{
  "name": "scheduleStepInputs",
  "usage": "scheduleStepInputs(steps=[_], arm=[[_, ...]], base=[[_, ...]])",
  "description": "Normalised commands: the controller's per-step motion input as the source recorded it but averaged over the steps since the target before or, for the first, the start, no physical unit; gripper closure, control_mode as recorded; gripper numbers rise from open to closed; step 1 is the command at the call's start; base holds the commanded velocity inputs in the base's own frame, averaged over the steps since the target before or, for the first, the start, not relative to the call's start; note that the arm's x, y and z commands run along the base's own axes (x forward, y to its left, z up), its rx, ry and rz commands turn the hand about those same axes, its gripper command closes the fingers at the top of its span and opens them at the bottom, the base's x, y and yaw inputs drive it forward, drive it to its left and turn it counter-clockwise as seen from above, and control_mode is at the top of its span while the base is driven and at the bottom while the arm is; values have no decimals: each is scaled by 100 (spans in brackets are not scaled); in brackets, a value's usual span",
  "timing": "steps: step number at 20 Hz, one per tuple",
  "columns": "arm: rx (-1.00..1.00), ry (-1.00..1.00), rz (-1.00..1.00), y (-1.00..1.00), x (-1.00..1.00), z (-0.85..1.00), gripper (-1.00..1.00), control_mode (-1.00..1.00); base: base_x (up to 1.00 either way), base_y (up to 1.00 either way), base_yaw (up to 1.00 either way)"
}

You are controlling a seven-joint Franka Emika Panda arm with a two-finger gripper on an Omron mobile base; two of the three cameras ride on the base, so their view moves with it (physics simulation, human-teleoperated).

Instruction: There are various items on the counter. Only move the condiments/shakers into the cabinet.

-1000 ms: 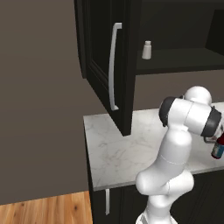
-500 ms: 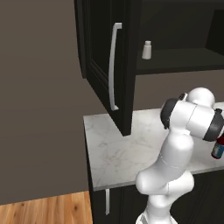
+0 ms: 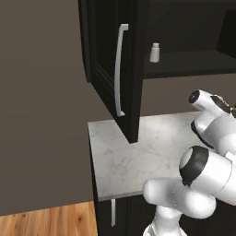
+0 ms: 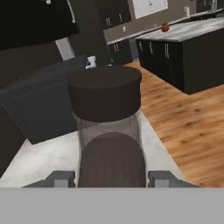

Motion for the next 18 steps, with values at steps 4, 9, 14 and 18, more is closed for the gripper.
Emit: scheduleStepInputs(steps=[4,9,14,18], arm=[[-15,-19,0,61,-91,100,100,-100],[-16,-15,4,58,-60,100,100,-100],[-14,-3,5,43,-44,100,100,-100],[-19,12,15,56,-23,100,100,-100]], base=[[0,0,0],[0,0,0],[0,0,0],[0,0,0]])
